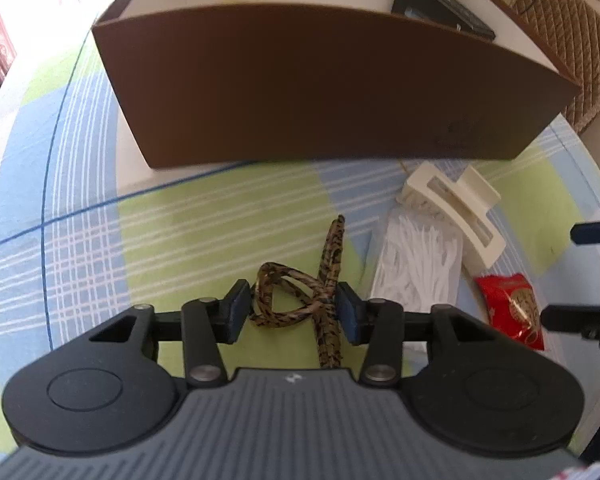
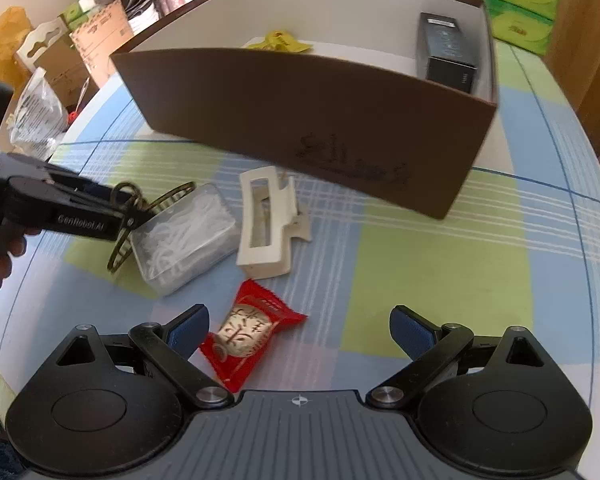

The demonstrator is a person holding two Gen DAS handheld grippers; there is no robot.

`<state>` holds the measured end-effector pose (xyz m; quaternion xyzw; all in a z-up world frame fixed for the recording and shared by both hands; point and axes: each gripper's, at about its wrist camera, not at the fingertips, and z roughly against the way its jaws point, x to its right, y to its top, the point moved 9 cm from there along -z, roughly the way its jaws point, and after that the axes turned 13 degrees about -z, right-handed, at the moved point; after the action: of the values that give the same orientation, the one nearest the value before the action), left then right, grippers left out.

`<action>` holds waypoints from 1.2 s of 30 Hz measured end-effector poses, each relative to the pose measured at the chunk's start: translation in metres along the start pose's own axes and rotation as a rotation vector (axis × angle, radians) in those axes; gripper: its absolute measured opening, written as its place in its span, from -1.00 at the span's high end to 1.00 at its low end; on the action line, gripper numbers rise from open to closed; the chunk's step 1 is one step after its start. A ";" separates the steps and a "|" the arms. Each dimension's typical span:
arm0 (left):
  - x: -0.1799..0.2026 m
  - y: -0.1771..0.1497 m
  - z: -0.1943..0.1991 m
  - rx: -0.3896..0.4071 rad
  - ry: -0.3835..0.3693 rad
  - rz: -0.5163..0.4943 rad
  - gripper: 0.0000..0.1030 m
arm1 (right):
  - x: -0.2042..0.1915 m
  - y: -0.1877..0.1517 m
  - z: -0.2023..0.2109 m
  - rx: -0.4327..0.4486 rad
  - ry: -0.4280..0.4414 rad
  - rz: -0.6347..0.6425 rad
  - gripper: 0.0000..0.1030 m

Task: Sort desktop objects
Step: 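Grasp the leopard-print hair tie with the left tool while the right tool grasps the red packet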

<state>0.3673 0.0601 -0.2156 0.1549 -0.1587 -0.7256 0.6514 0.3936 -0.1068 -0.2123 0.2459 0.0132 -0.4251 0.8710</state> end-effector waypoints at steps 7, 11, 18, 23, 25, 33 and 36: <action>-0.026 -0.015 0.010 0.008 0.054 0.101 0.36 | -0.012 -0.007 -0.008 -0.035 0.019 -0.001 -0.85; -0.036 -0.034 0.021 -0.002 0.084 0.178 0.36 | -0.016 -0.013 -0.018 -0.073 0.020 -0.044 -0.85; -0.041 -0.047 0.026 -0.006 0.086 0.212 0.35 | -0.011 -0.008 -0.033 -0.071 -0.022 -0.208 -0.46; -0.037 -0.045 0.022 0.006 0.086 0.194 0.20 | -0.015 -0.007 -0.034 -0.049 -0.109 -0.088 0.18; -0.036 -0.044 0.021 0.013 0.090 0.186 0.20 | -0.014 -0.009 -0.032 -0.044 -0.121 -0.060 0.44; -0.037 -0.048 0.022 0.028 0.117 0.163 0.36 | -0.006 -0.021 -0.023 -0.039 -0.085 -0.054 0.54; -0.033 -0.051 0.024 0.022 0.131 0.156 0.36 | 0.000 -0.023 -0.019 -0.045 -0.075 -0.082 0.54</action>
<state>0.3149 0.0992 -0.2156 0.1960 -0.1354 -0.6591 0.7133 0.3800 -0.1105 -0.2386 0.2093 0.0002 -0.4688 0.8582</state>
